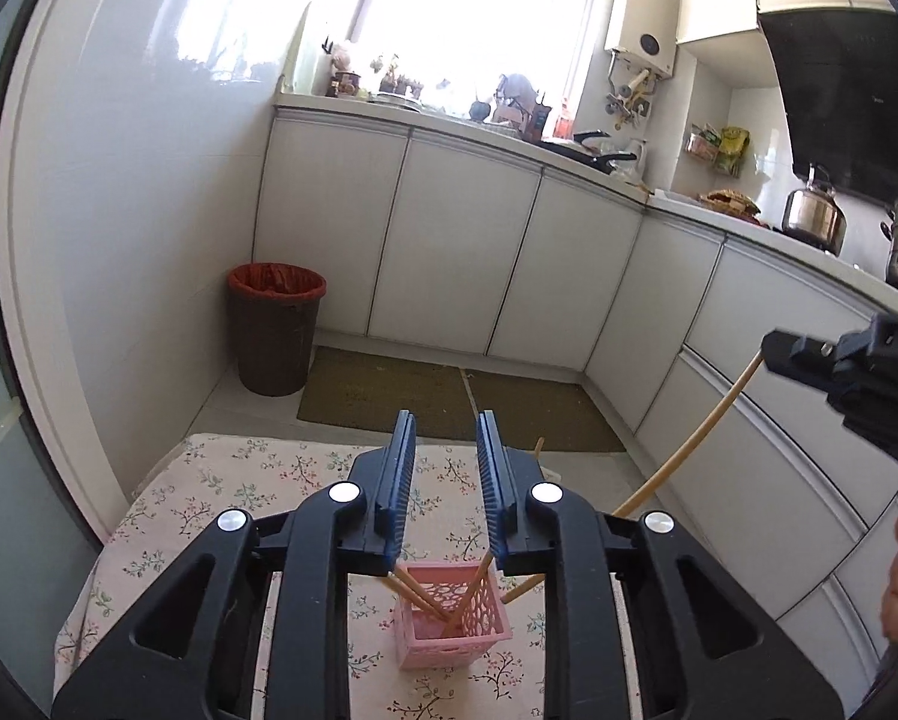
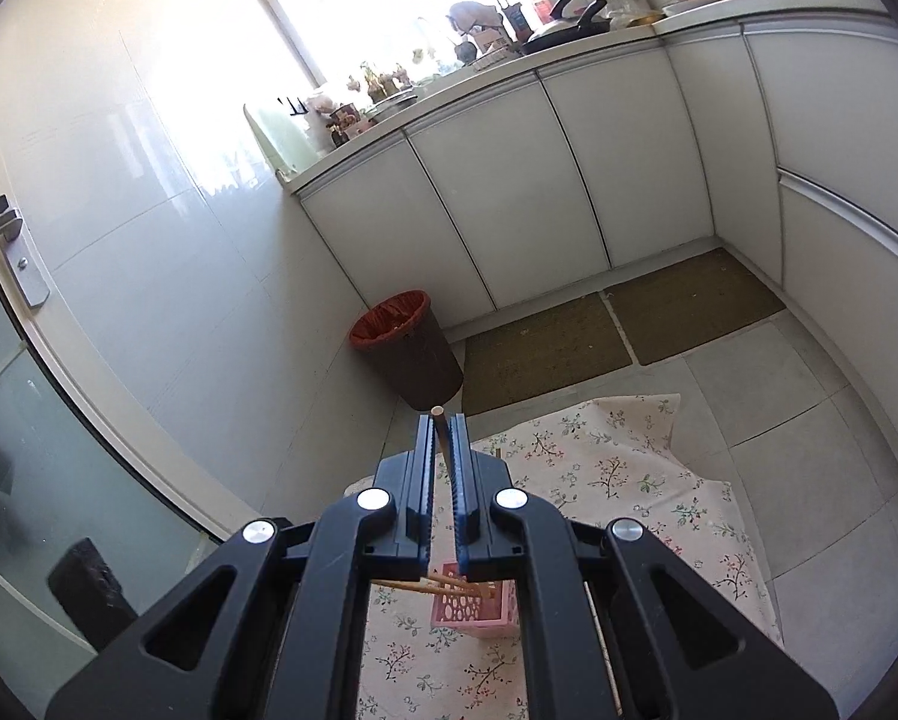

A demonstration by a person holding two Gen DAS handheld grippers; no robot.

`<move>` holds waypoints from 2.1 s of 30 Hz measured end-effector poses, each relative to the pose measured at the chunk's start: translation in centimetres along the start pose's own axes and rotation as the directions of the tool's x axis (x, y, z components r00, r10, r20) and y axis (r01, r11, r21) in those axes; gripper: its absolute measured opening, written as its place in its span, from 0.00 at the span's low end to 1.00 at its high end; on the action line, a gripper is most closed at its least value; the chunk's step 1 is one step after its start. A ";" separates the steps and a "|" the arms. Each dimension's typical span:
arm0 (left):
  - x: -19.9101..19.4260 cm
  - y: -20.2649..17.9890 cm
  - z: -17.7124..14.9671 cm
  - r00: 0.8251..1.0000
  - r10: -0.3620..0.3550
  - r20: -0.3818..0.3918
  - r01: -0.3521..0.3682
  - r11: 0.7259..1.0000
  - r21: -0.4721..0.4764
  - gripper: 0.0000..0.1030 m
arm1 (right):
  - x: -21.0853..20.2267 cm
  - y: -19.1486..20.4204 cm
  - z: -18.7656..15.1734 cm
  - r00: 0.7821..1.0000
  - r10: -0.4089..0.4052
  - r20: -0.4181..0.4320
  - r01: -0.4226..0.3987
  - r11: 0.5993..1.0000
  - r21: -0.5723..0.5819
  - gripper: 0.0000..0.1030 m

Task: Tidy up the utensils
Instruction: 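Carry both chopsticks over the pink basket and open the left gripper to drop its chopstick, then open the right gripper to drop its chopstick into the basket, then move both tools back toward the remaining chopsticks on the cloth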

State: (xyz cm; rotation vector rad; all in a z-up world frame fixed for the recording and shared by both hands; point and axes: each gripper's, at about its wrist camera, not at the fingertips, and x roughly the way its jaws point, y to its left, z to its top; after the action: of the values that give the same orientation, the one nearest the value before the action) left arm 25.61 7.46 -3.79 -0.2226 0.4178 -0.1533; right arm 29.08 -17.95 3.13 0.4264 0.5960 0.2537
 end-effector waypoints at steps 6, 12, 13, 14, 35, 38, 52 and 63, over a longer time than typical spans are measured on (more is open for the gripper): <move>-2.8 2.2 1.8 0.997 0.039 0.062 -0.034 0.997 -0.068 0.25 | 3.8 1.0 -1.7 0.999 -0.009 -0.037 0.008 0.999 -0.036 0.05; -2.3 3.3 1.4 0.996 0.079 0.029 -0.077 0.994 -0.081 0.34 | 7.7 1.6 -4.5 0.996 -0.020 -0.083 0.013 0.996 -0.084 0.11; -2.3 3.4 1.4 0.996 0.087 0.021 -0.085 0.993 -0.080 0.34 | 8.2 1.7 -4.9 0.995 -0.033 -0.090 0.025 0.995 -0.091 0.11; -2.3 3.4 1.3 0.995 0.103 0.012 -0.101 0.992 -0.074 0.34 | 8.6 1.7 -5.2 0.994 -0.048 -0.096 0.038 0.994 -0.099 0.12; -5.3 -0.5 0.2 0.992 0.128 -0.012 -0.128 0.991 0.025 0.84 | -1.4 1.4 -7.0 0.940 -0.315 0.130 0.330 0.936 -0.123 0.82; -5.4 -1.6 -0.5 0.992 0.127 -0.016 -0.126 0.991 0.050 0.91 | -2.6 0.8 -7.5 0.919 -0.367 0.145 0.383 0.917 -0.112 0.90; -0.3 -6.8 -5.7 0.948 0.111 -0.298 -0.037 0.970 0.242 0.93 | -7.2 -13.1 -16.2 0.809 -0.579 -0.100 0.588 0.800 0.121 0.94; 11.8 -13.1 -20.1 0.611 0.169 -0.774 0.249 0.886 0.391 0.73 | -8.3 -20.7 -23.1 0.780 -0.505 -0.369 0.608 0.751 0.258 0.93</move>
State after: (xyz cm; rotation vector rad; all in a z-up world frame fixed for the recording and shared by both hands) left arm 26.56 -11.07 -23.01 0.3545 1.2687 -0.4025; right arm 11.09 -31.93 -19.47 0.5520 1.0312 -0.4021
